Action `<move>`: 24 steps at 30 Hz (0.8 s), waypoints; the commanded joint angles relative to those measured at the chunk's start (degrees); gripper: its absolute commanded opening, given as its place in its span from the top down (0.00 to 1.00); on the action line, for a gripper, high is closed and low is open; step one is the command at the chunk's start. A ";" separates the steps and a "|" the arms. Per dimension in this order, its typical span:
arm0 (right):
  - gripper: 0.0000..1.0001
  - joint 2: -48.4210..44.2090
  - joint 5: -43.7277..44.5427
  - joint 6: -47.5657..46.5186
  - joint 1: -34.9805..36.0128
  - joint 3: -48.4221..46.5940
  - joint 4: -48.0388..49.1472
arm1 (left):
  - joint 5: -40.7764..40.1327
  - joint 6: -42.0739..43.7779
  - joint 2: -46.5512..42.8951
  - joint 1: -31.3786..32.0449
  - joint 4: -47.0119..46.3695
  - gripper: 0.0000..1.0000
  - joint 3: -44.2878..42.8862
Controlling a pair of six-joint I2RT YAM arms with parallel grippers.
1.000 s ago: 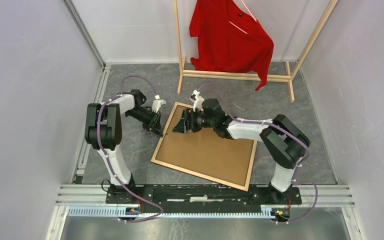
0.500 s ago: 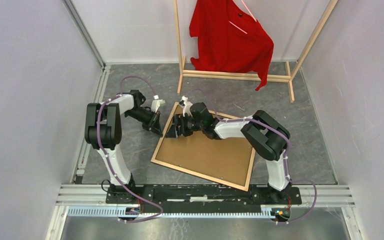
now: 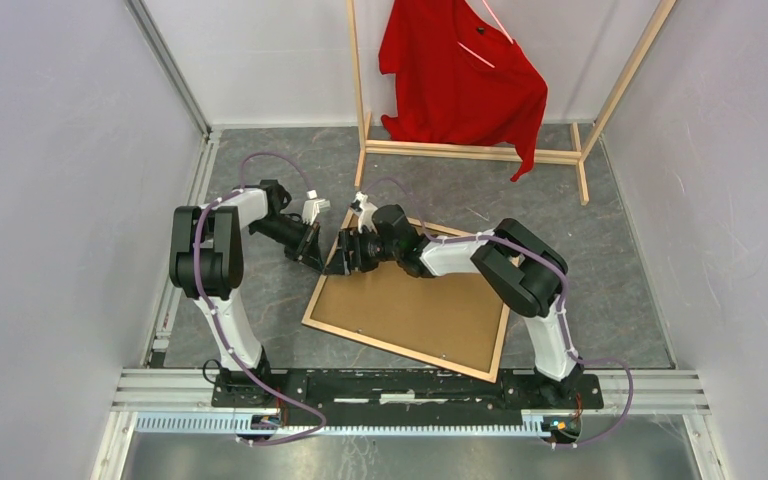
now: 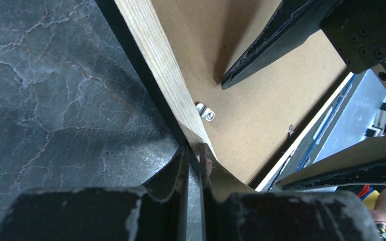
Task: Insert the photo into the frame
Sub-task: Install the photo frame at the center of the board.
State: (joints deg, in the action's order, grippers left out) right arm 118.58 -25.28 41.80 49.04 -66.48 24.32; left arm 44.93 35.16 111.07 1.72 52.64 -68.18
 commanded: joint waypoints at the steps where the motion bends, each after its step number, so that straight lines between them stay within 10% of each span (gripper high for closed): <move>1: 0.21 1.52 -0.15 -0.23 0.34 -2.88 1.65 | -0.34 0.08 1.57 0.83 -2.47 0.87 1.17; 24: 0.22 4.20 -1.13 1.74 1.49 -4.46 1.45 | -0.27 1.41 1.26 0.92 -1.73 0.85 1.47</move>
State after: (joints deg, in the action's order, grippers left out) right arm 121.69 -25.89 43.07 49.71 -69.45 25.85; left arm 44.99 35.18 111.09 1.72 52.64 -68.16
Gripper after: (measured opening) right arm 0.780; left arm 0.163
